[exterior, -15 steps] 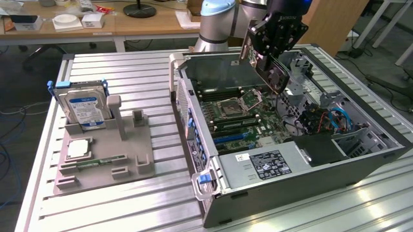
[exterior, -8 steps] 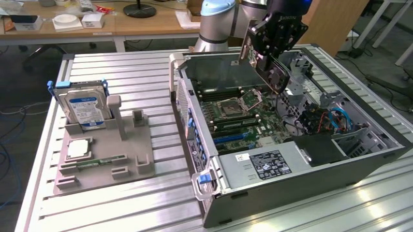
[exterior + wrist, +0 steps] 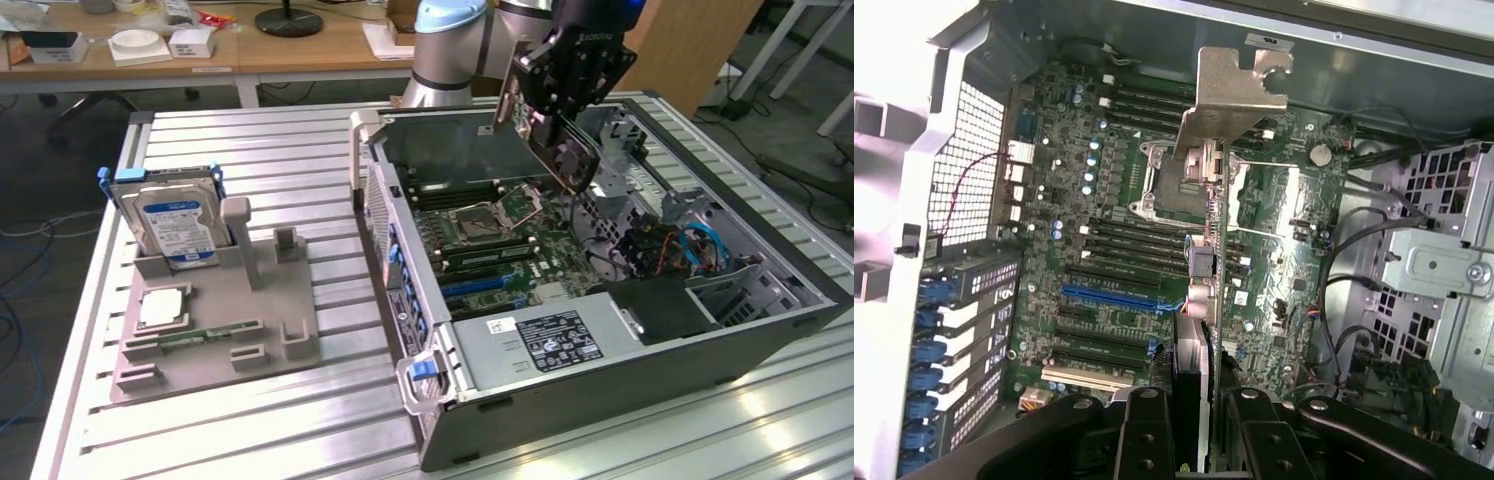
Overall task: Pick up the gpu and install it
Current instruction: 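Insert the gpu into the slot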
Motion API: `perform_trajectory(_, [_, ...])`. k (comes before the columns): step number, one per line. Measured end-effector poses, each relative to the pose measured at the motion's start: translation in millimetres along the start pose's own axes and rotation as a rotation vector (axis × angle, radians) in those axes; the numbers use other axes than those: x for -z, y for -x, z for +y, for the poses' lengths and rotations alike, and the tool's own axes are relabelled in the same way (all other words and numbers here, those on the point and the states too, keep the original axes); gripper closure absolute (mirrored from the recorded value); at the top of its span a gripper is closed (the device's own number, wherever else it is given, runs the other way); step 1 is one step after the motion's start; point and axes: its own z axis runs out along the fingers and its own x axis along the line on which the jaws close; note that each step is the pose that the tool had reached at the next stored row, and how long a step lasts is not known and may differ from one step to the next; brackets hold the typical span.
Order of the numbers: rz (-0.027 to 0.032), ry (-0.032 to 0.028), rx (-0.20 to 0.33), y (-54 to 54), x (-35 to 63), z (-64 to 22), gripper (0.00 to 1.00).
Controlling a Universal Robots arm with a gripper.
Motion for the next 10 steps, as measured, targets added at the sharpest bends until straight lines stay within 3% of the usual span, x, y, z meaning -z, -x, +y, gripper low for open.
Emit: perform_trajectory(10, [-0.0002,0.0001,0.012,0.0,0.0,0.0,0.73])
